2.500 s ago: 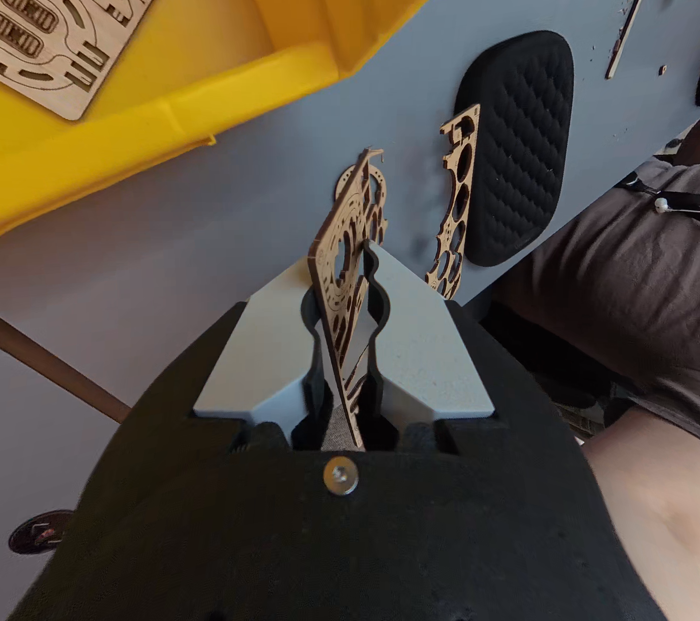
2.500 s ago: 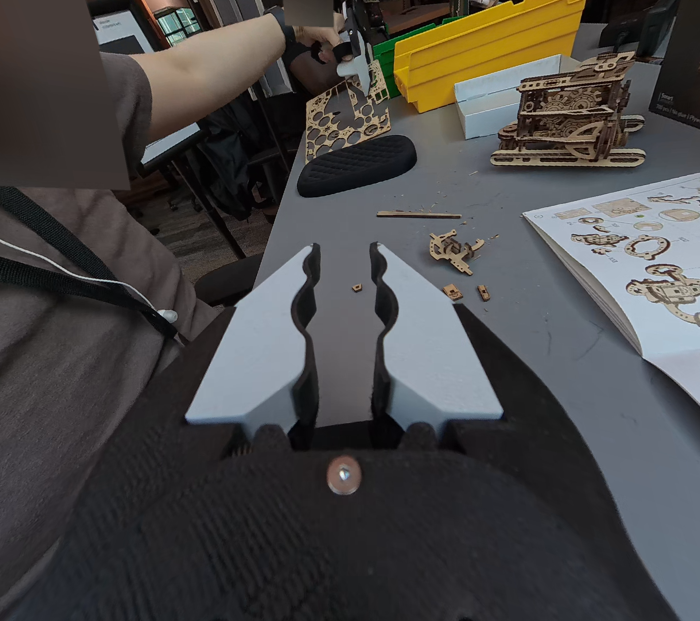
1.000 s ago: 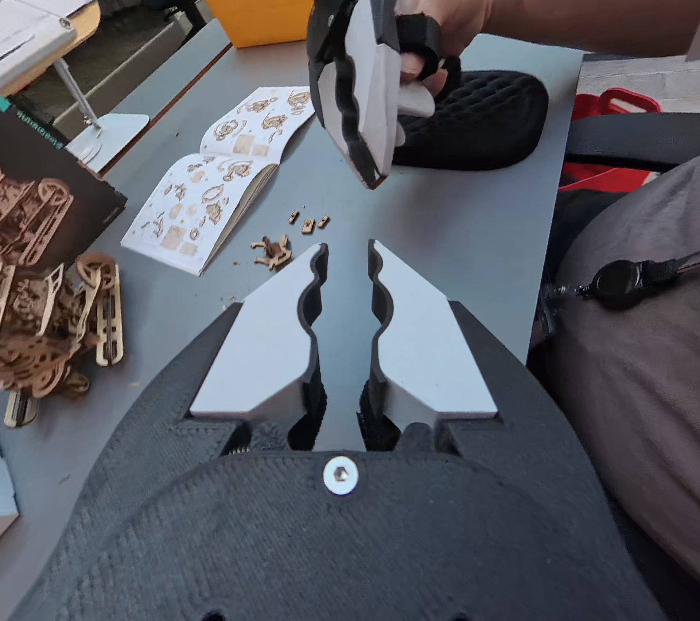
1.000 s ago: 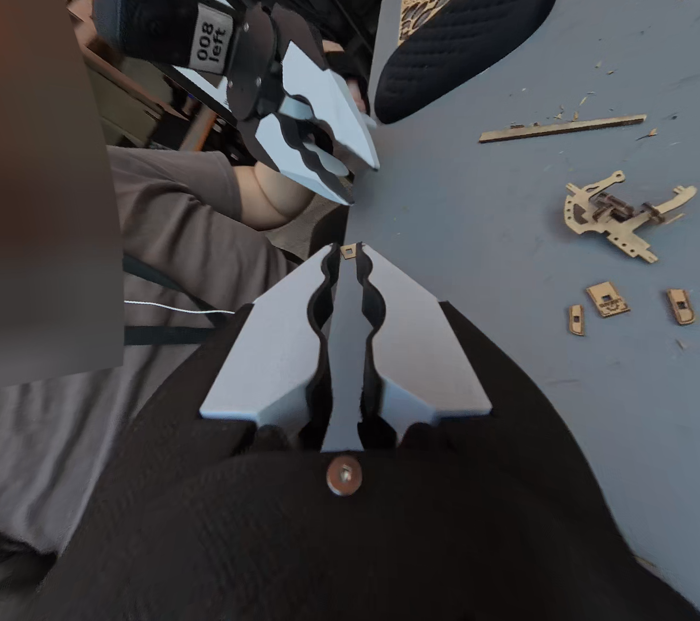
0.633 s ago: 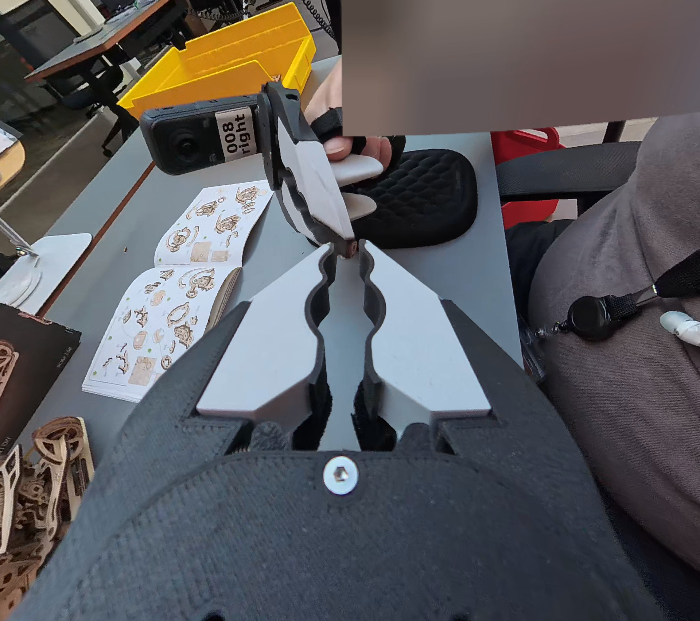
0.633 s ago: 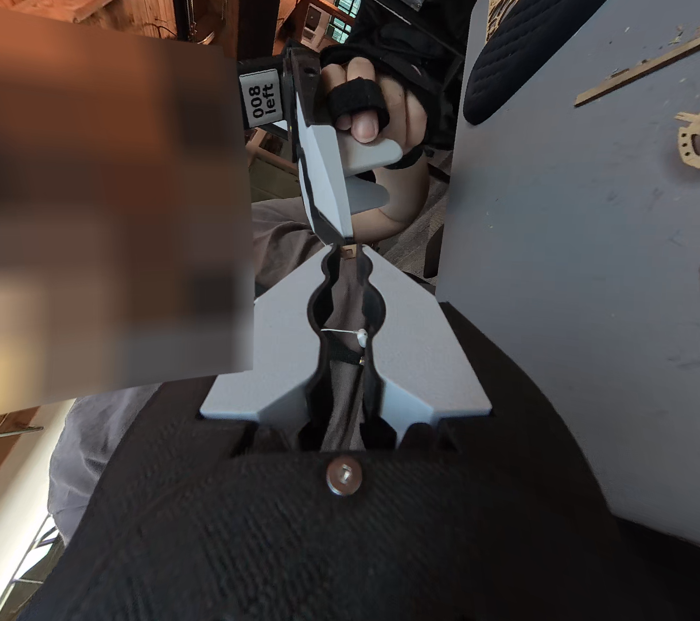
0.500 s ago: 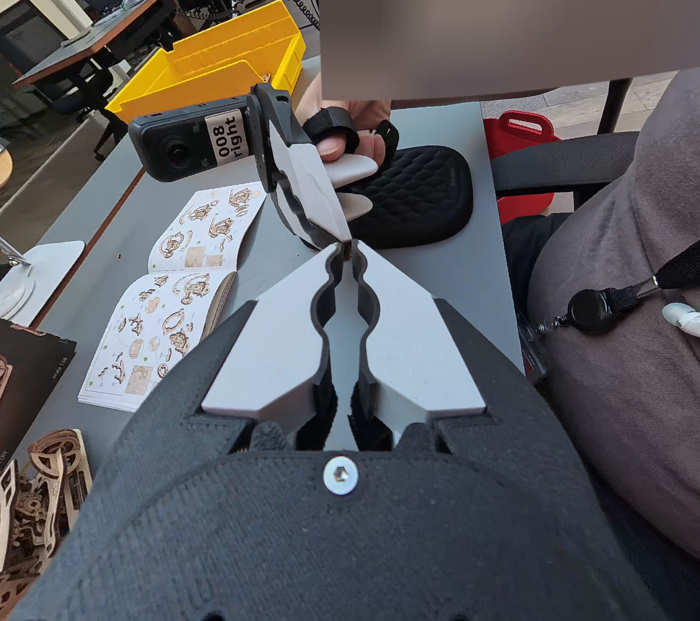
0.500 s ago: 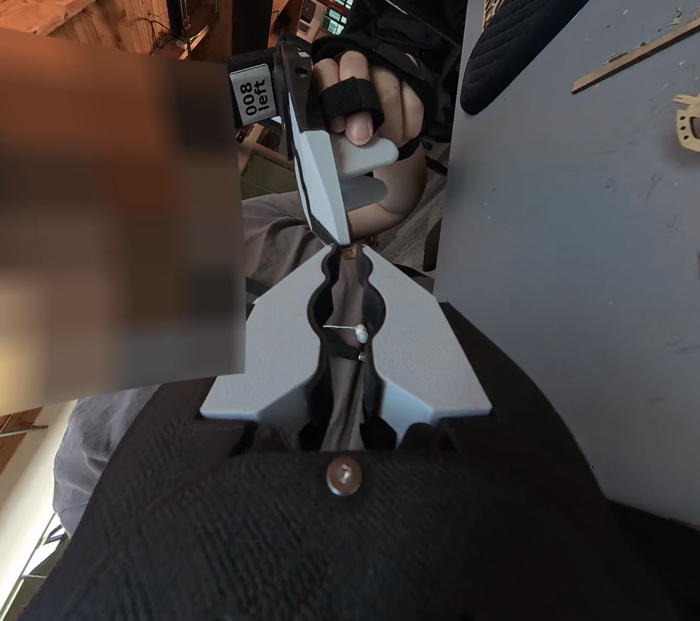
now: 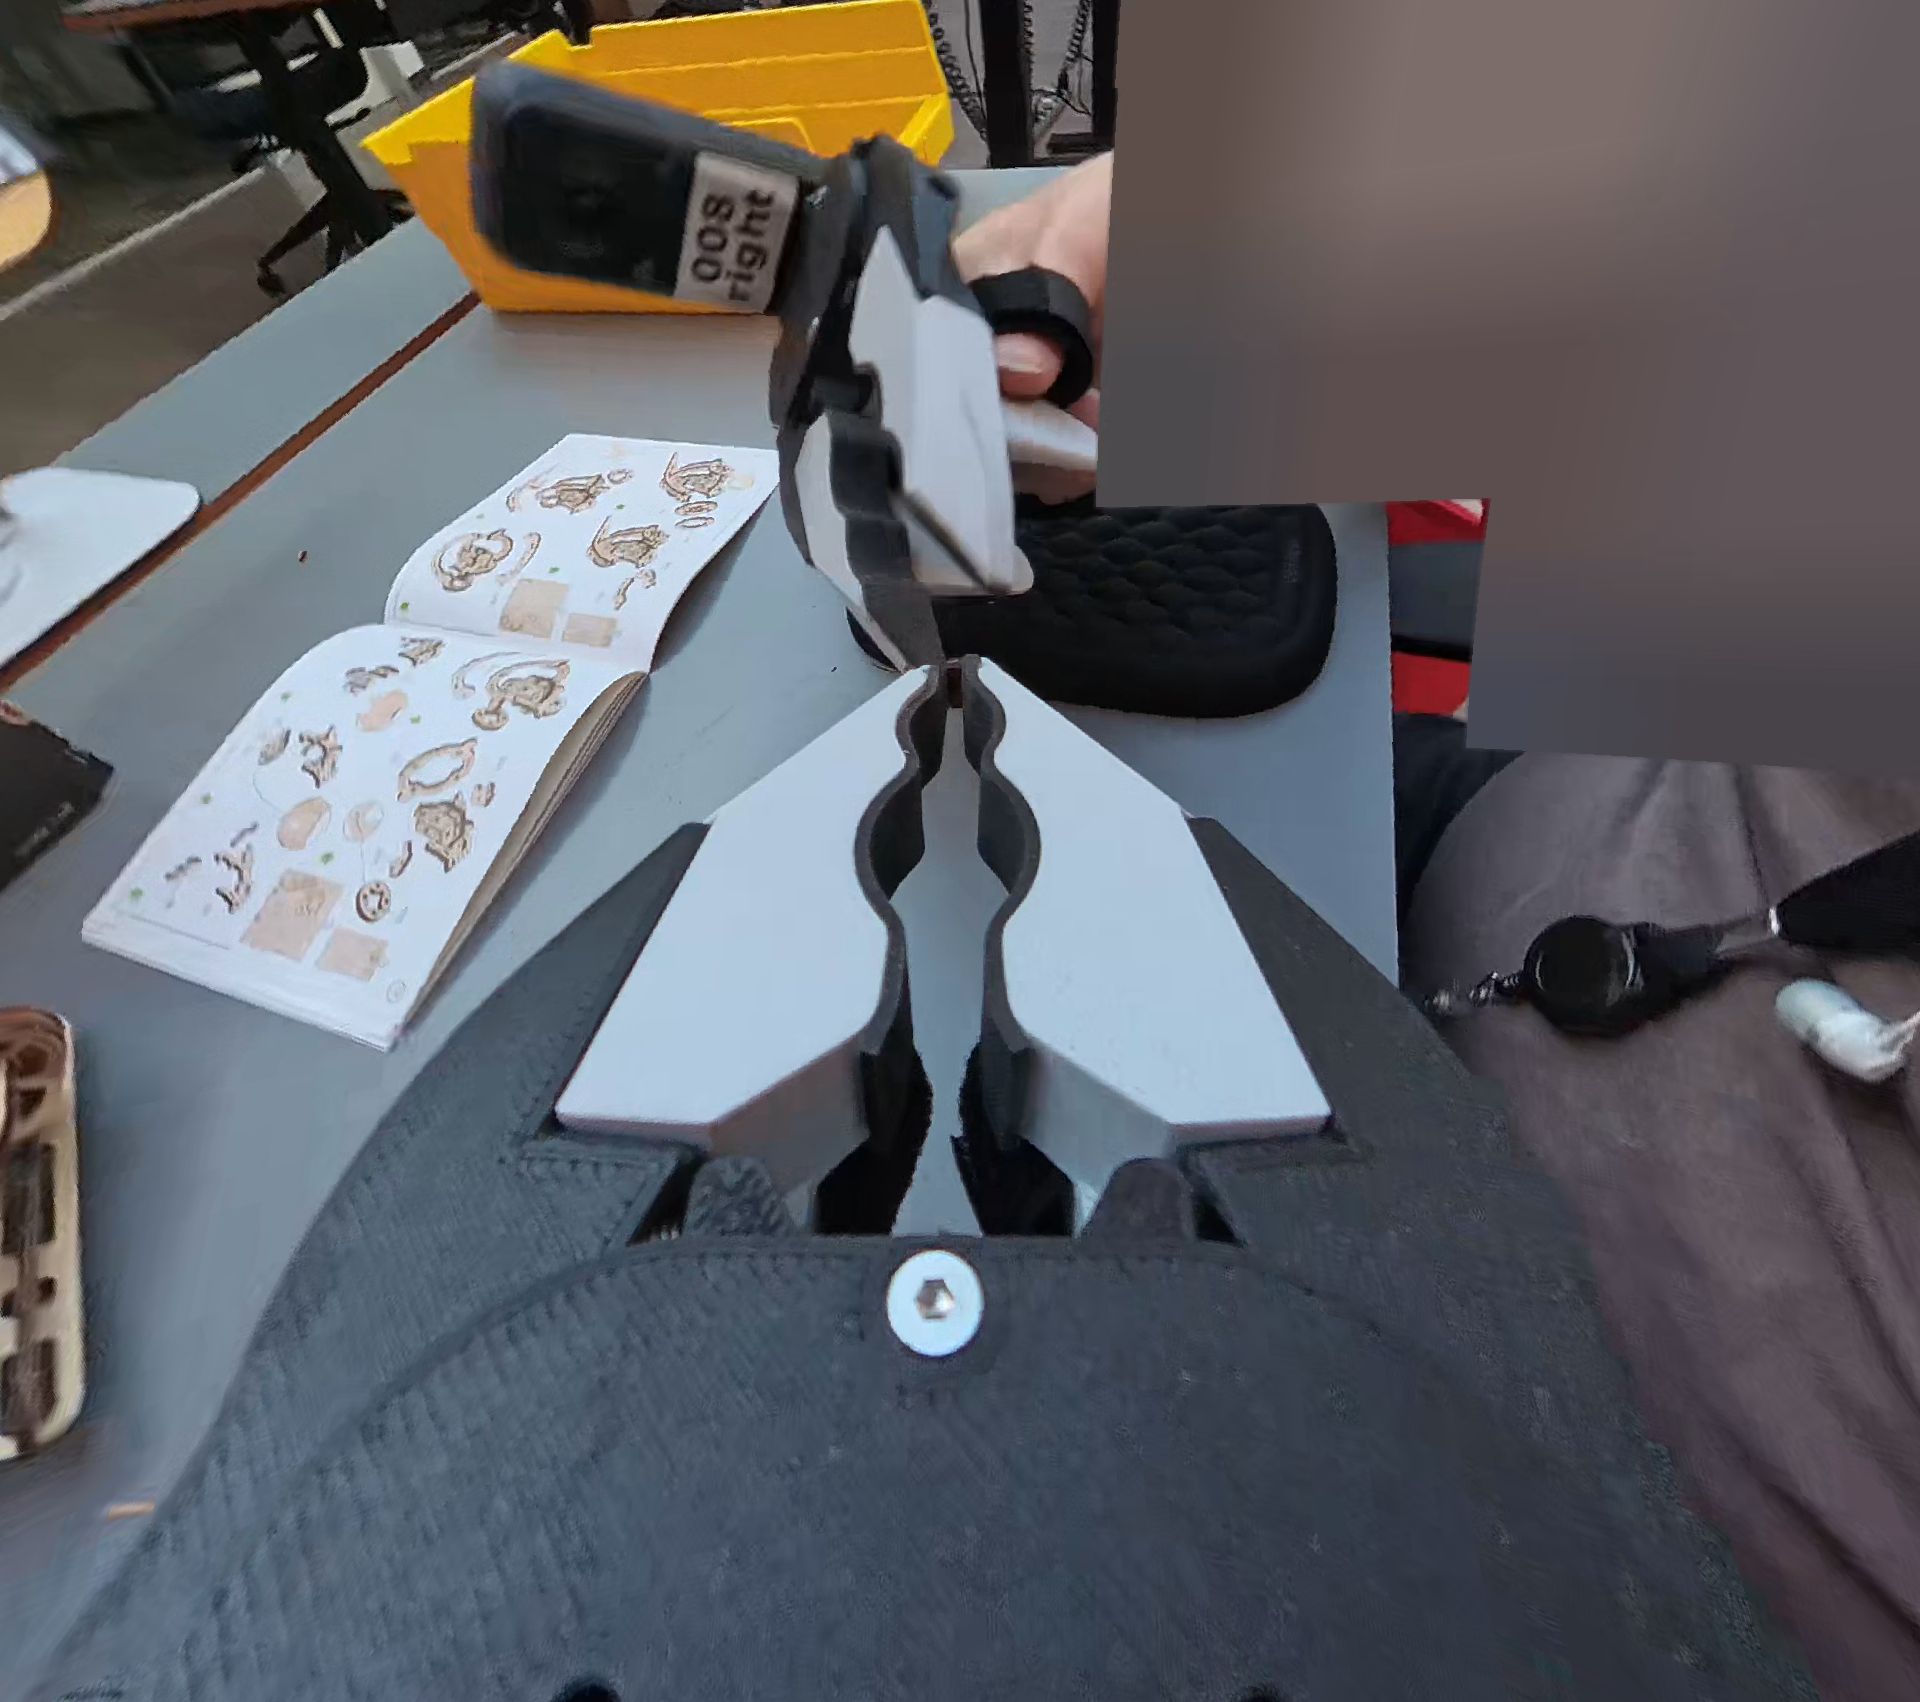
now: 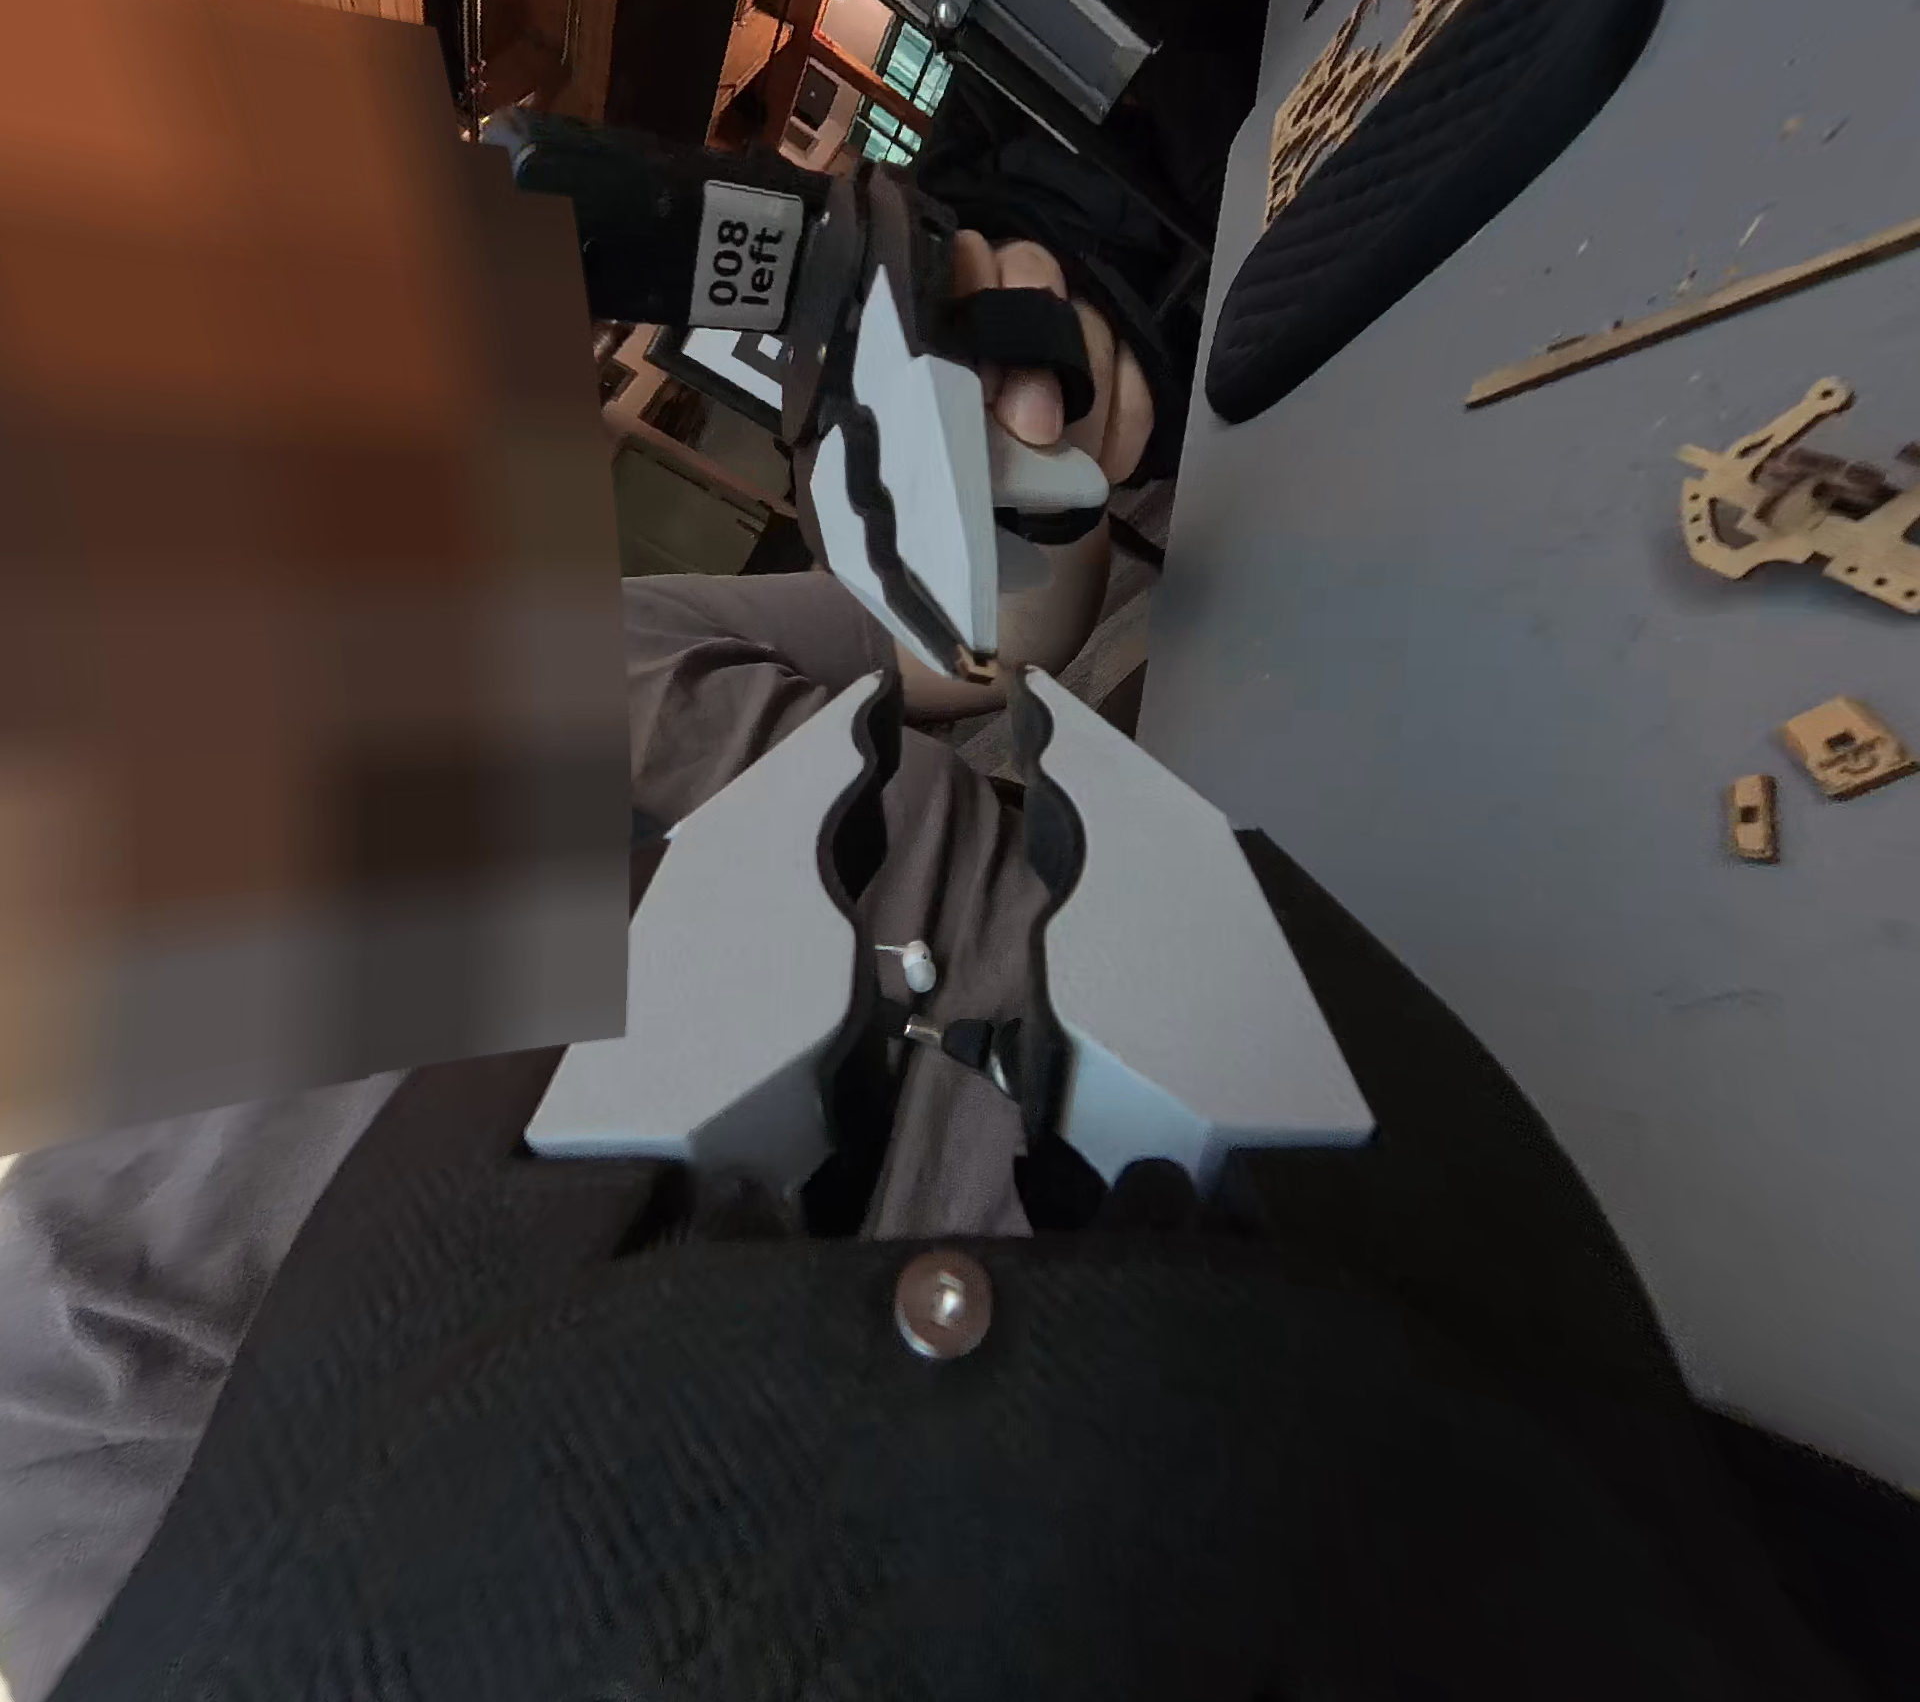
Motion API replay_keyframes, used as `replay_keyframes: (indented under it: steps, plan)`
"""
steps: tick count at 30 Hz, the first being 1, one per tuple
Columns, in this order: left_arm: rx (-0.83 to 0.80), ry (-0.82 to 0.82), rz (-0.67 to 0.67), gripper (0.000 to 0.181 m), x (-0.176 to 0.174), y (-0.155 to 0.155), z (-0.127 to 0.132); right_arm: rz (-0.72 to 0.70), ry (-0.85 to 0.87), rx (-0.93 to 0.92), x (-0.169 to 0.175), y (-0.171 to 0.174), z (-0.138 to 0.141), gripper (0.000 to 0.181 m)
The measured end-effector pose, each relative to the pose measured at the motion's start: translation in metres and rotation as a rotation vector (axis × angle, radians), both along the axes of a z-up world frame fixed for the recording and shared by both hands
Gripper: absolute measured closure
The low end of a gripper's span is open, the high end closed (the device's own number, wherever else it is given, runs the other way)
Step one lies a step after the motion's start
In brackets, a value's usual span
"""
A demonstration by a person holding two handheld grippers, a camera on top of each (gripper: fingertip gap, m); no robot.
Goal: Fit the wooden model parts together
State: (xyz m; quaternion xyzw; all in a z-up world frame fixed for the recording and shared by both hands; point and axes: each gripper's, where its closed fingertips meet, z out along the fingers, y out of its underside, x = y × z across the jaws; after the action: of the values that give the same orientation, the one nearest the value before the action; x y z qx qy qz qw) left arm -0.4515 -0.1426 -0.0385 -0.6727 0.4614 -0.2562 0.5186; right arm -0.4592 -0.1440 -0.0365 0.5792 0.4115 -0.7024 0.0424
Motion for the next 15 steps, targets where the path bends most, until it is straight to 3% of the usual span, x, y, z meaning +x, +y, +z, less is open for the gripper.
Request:
replay_keyframes:
  steps: [1, 3, 6, 8, 12, 15]
  plan:
    - [-0.065, -0.06, 0.037, 0.181, -0.004, 0.005, 0.001, -0.036, 0.057, 0.077, 0.001, 0.005, 0.006, 0.16]
    - [-0.242, -0.206, 0.069, 0.181, -0.008, 0.009, 0.001, -0.142, 0.164, 0.393, 0.002, 0.013, 0.013, 0.16]
    - [-0.456, -0.419, 0.088, 0.181, -0.012, 0.012, 0.004, -0.329, 0.27, 1.077, -0.001, 0.017, 0.018, 0.158]
    - [-0.531, -0.547, 0.094, 0.181, -0.013, 0.014, 0.008, -0.351, 0.309, 1.416, -0.004, 0.005, 0.018, 0.16]
    - [-0.596, -0.613, 0.113, 0.181, -0.011, 0.015, 0.001, -0.353, 0.198, 1.695, -0.011, 0.008, 0.002, 0.164]
    - [-0.617, -0.6, 0.121, 0.181, -0.01, 0.014, -0.005, -0.303, 0.178, 1.728, -0.012, 0.007, -0.006, 0.169]
